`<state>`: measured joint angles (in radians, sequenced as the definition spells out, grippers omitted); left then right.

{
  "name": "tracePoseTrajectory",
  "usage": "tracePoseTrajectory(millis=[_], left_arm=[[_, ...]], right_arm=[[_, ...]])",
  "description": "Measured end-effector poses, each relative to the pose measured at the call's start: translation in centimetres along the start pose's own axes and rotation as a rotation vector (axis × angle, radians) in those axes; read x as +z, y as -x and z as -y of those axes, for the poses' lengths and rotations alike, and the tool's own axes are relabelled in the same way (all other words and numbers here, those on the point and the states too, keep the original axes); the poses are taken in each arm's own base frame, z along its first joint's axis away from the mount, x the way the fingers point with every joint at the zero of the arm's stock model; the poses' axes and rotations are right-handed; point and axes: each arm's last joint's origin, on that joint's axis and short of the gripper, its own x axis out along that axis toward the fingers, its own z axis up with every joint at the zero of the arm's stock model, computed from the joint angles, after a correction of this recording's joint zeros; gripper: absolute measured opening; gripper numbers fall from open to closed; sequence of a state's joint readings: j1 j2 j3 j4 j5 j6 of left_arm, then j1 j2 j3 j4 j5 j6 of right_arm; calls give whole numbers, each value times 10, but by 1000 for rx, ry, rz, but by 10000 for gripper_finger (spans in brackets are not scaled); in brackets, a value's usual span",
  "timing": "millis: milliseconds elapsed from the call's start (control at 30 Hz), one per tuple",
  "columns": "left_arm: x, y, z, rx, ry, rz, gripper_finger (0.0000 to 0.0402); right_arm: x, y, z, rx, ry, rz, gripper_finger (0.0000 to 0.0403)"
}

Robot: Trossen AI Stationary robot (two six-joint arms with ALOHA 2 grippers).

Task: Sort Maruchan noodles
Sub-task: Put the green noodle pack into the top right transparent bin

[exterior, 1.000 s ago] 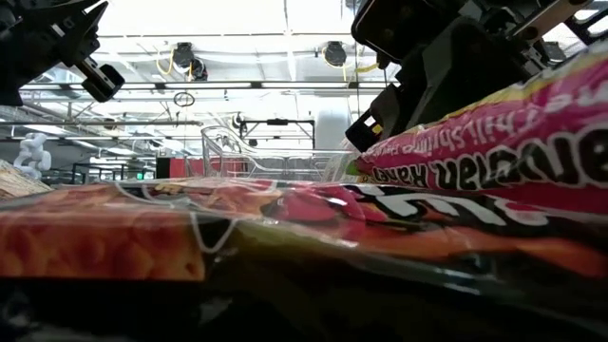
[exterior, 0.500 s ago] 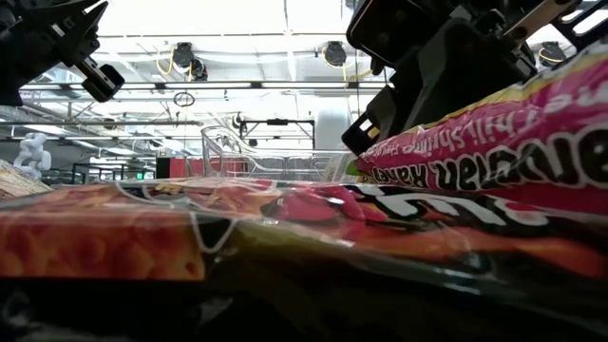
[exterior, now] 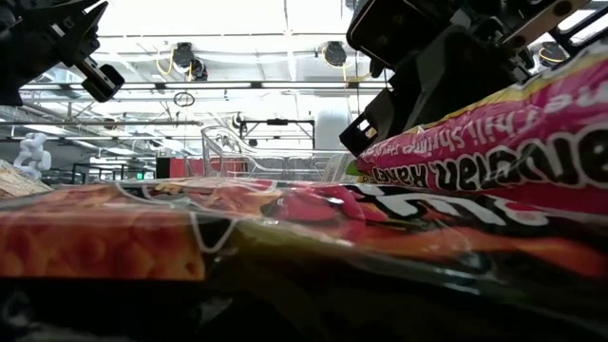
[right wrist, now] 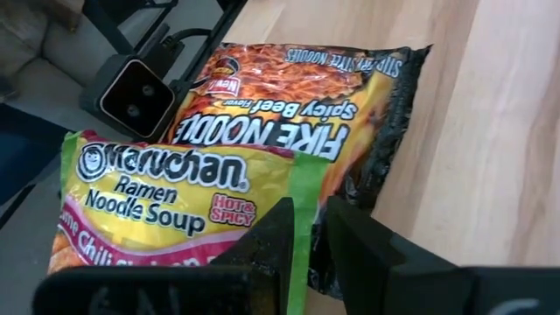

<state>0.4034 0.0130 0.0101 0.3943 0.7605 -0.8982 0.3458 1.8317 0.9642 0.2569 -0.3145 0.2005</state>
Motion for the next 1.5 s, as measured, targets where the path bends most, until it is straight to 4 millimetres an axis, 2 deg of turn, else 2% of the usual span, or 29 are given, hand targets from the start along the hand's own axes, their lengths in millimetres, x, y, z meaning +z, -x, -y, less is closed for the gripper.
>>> tracePoseTrajectory(millis=[467,633,1033,1267,1500], left_arm=[[0,0,0,0,0,0,26],[0,0,0,0,0,0,26],[0,0,0,0,-1,0,26],[0,0,0,0,-1,0,26],[0,0,0,0,-1,1,26]], right_arm=[[0,0,0,-2,8,3,67],[0,0,0,-51,11,12,67],[-1,-1,-3,-13,11,2,67],[-6,-16,3,-18,-23,-23,67],[6,-30,4,6,9,-8,67]])
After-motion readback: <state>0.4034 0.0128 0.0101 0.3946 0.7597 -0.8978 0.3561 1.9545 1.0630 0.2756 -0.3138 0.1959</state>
